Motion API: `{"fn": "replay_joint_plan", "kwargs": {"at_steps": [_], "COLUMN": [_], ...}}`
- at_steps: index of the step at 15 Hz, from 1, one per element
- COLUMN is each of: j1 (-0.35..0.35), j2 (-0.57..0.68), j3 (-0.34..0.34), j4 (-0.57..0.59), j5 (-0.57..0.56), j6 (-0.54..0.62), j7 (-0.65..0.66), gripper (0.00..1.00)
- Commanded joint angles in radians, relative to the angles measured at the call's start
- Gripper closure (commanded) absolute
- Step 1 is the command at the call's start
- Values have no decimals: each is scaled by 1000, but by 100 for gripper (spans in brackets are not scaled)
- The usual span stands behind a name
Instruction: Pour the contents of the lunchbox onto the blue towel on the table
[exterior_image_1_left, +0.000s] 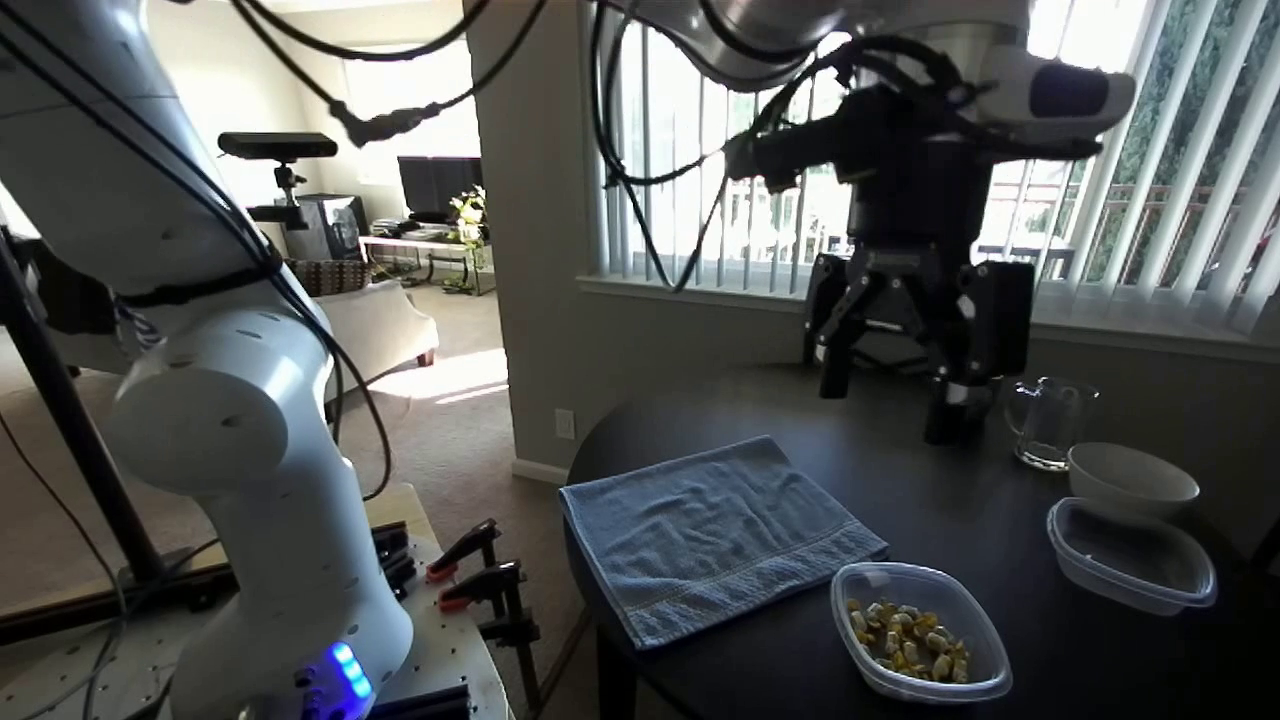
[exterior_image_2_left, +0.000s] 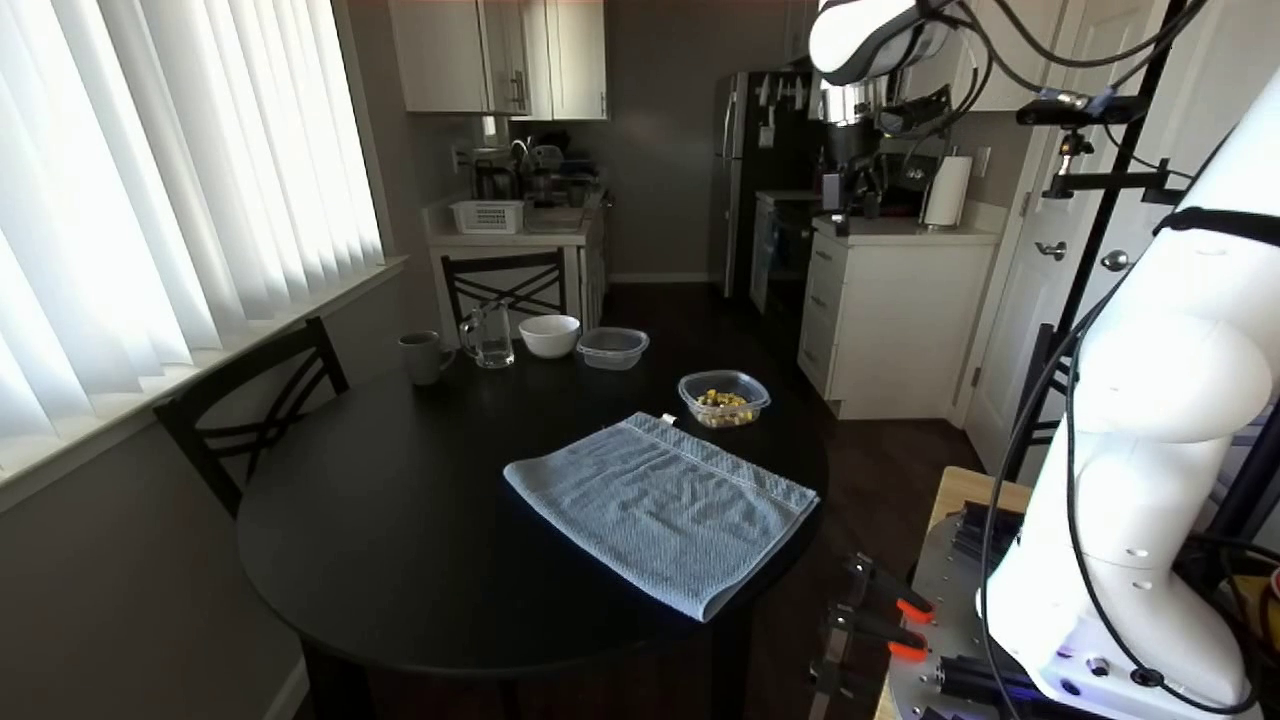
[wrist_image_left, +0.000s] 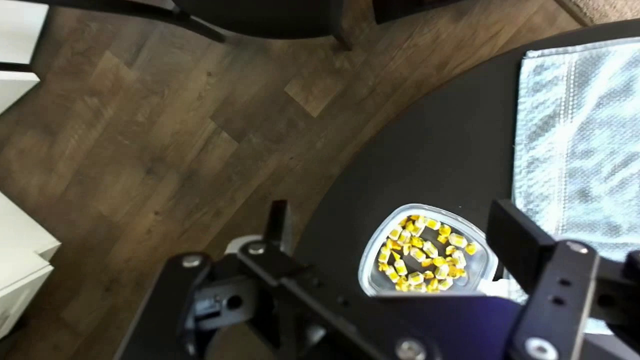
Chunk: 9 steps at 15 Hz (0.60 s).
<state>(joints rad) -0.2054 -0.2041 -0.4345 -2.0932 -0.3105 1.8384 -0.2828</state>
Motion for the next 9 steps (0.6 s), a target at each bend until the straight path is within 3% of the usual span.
{"fn": "replay_joint_plan", "kwargs": {"at_steps": [1,4,5,9], "j1": [5,-48,-41,-77], "j2": [251,379,297,392], "j3": [17,53,74,88], "j4": [159,220,156,209], "j5": [168,245,190,214], "j6": [-13,-37,-5,-9], "j7": [-176,-298,-196,-255], "gripper": [0,0,0,0]}}
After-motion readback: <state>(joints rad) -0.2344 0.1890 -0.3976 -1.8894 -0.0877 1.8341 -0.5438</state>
